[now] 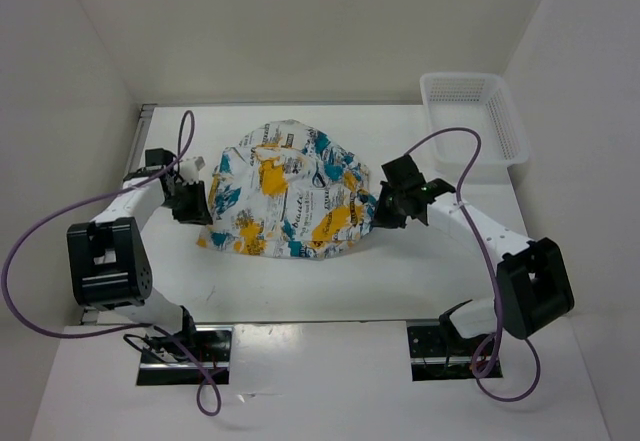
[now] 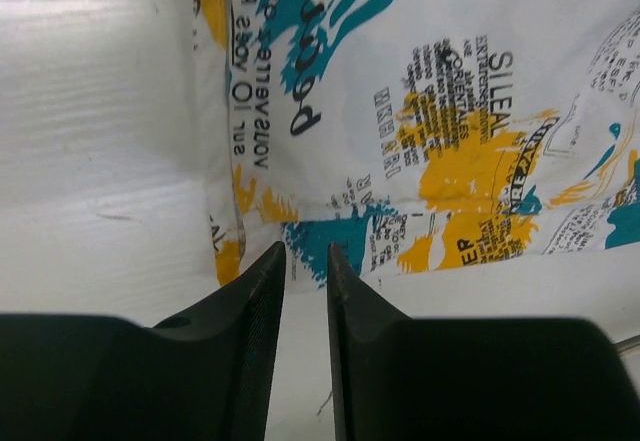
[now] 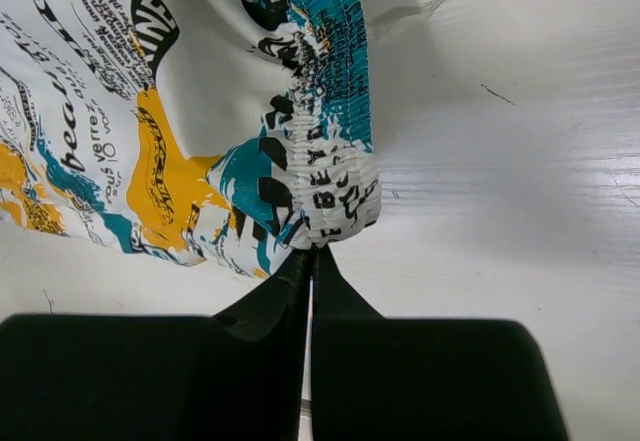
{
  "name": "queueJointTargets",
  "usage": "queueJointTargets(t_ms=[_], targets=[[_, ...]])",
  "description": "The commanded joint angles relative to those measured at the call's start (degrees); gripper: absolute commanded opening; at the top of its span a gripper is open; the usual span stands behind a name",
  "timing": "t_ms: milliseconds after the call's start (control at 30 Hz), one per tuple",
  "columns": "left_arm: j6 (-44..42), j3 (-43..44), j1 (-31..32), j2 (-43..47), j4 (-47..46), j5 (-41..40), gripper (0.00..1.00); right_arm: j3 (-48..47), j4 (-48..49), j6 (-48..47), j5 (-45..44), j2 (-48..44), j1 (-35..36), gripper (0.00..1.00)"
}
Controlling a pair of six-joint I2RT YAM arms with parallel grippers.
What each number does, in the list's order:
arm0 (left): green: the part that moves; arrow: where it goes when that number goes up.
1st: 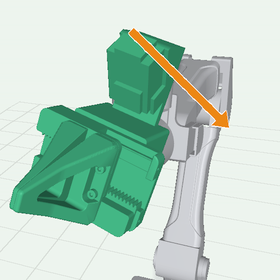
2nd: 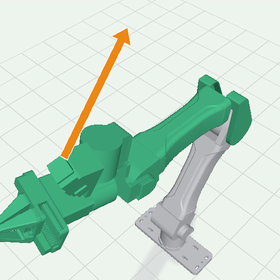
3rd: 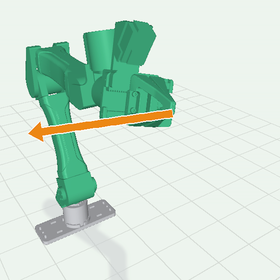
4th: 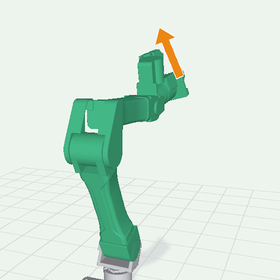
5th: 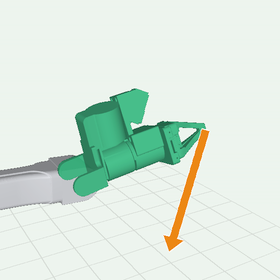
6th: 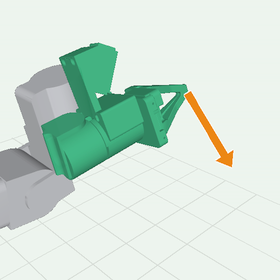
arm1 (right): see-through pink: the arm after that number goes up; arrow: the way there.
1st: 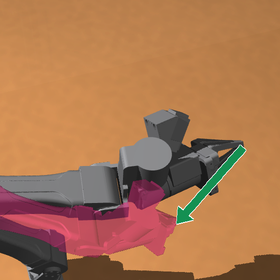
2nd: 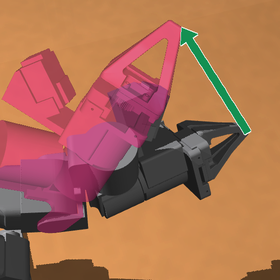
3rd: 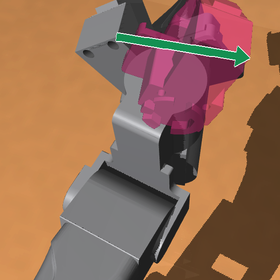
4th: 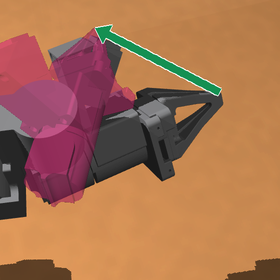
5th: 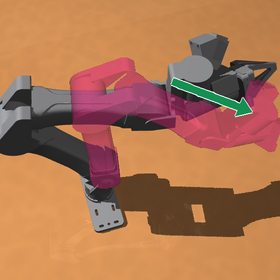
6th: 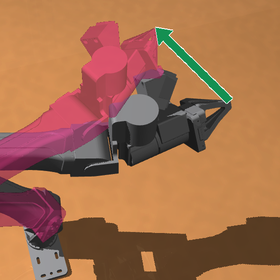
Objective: Fold and stack the shorts
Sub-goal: Flatten the shorts out
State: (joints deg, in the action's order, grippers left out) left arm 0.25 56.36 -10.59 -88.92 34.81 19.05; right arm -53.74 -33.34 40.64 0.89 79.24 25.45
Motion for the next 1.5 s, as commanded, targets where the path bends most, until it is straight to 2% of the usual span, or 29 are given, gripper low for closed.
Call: queueJointTargets(t_ms=[0, 67, 100, 167, 367, 533, 633, 700, 767, 867, 900, 967, 1233, 1267, 1333, 1367, 1400, 1467], targets=[[-0.3, 3.4, 1.0, -2.4, -3.5, 2.0, 0.30, -2.7, 2.0, 0.0, 0.1, 1.1, -0.3, 0.00], [-0.3, 3.9, 1.0, -4.1, -3.5, 0.3, 0.33, -3.2, 2.5, 0.0, 0.1, 1.1, -0.3, 0.00], [-0.3, 3.9, 1.0, -4.1, -3.5, 0.3, 0.49, -3.2, 2.5, 0.0, 0.1, 1.6, -0.3, 0.00], [-0.3, 3.0, 1.0, -5.6, -4.3, -1.6, 0.54, -3.2, 3.0, 0.0, 0.1, 1.6, -0.3, 0.00], [-0.3, 1.4, 2.2, -7.7, -7.0, -4.7, 0.50, -3.2, 3.0, 0.0, 0.6, 2.1, -0.3, 0.00], [-0.3, 1.4, 2.7, -9.9, -6.4, -4.2, 0.48, -3.2, 3.0, 0.0, 0.6, 2.1, -0.3, 0.00], [-0.3, 1.4, 3.2, -10.6, -6.4, -3.7, 0.43, -3.2, 3.0, 0.0, 0.6, 2.1, -0.3, 0.00], [-0.3, 0.8, 3.2, -8.8, -6.4, -5.0, 0.43, -2.7, 3.5, 0.0, 0.6, 2.1, -0.3, 0.00], [-0.3, -0.1, 3.2, -7.8, -6.4, -5.0, 0.37, -2.7, 3.5, 0.0, 0.6, 2.1, -0.3, 0.00], [-0.3, -0.1, 3.2, -7.2, -5.9, -5.7, 0.19, -2.7, 3.5, 0.0, 0.6, 2.7, -0.3, 0.00], [-0.3, -0.1, 3.2, -6.7, -5.9, -6.2, 0.07, -2.7, 3.5, 0.0, 0.6, 2.7, -0.3, 0.00], [-0.3, -0.1, 3.2, -6.7, -4.6, -6.2, 0.00, -2.7, 4.1, -0.6, 0.6, 2.7, -0.3, 0.00], [-0.3, 2.6, 3.2, -2.5, 0.0, -9.5, 0.00, -2.7, 4.1, -1.1, 0.6, 3.2, -0.3, 0.00], [-0.3, 2.6, 3.2, -2.5, 0.5, -9.6, 0.07, -2.7, 4.1, -1.1, 0.6, 3.2, -0.3, 0.00], [-0.3, 2.6, 3.2, -2.0, 0.5, -8.8, 0.08, -2.7, 4.1, -1.1, 0.6, 3.2, -0.3, 0.00], [-0.3, 2.0, 3.2, -2.0, -0.2, -8.1, 0.06, -2.7, 4.1, -1.1, 0.6, 3.2, -0.3, 0.00], [-0.3, 1.3, 3.2, -2.0, -0.2, -8.1, 0.00, -2.7, 4.1, -1.1, 0.6, 3.2, -0.3, 0.00], [-0.3, 1.3, 3.2, -2.5, -0.8, -6.8, 0.00, -2.7, 4.1, -1.1, 0.6, 3.7, -0.3, 0.00]])
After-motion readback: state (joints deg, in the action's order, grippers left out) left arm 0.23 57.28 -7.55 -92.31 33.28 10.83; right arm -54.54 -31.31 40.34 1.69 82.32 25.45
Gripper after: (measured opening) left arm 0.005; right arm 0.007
